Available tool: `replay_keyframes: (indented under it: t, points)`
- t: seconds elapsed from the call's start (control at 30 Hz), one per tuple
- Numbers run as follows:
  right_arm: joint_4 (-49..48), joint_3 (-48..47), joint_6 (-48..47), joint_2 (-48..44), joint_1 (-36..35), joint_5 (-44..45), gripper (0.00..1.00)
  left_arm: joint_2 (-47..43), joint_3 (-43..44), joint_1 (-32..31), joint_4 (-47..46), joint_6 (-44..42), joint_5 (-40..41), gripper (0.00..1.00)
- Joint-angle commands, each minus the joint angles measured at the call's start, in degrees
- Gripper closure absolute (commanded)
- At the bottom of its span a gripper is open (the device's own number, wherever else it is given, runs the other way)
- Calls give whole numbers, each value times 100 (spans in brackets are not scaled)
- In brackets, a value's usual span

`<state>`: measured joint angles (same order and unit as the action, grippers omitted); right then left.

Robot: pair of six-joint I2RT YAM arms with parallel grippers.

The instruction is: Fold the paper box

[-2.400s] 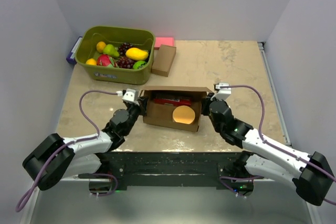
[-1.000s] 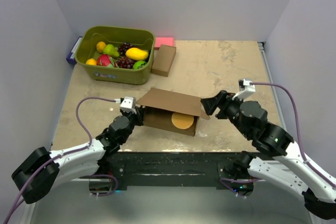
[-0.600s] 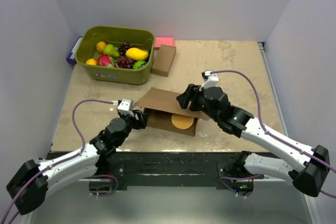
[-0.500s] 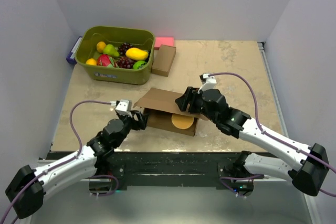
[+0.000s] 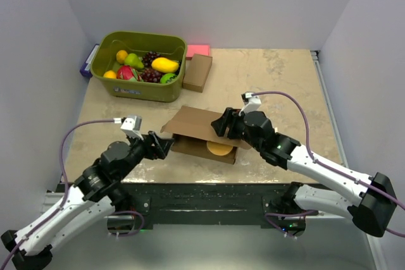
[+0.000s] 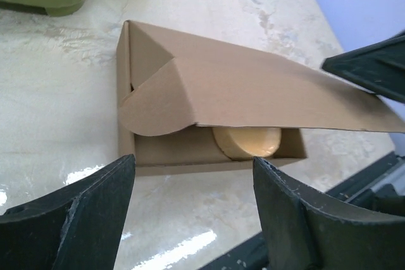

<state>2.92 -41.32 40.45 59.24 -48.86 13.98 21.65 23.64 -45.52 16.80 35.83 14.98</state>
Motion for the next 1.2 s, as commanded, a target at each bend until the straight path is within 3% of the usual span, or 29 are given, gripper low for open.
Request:
replay_keyframes:
  t: [0.0,0.17,0.33,0.5,0.7,0.9,1.17]
  points:
    - [-239,36,-19,-80,-45,149,32,-161,1236,-27,1296,3,-670,18]
    - [-64,-60,-291,-71,-45,88,33,260,2581,-27,1933,-375,-962,14]
    - [174,-43,-327,-211,-45,105,33,848,2918,-27,880,-761,-1085,9]
    - [481,-52,-336,-448,-45,53,34,2059,2585,-27,-649,-727,-1770,8]
    - [850,27,-309,-712,-45,-27,36,3107,2172,-19,-1556,-876,-1516,9]
    - [912,475,-99,-1099,-45,-351,37,3372,1460,-19,-2049,-982,-954,9]
    - [851,1064,113,-1196,-45,-642,39,3398,414,-19,-2611,-771,-857,9]
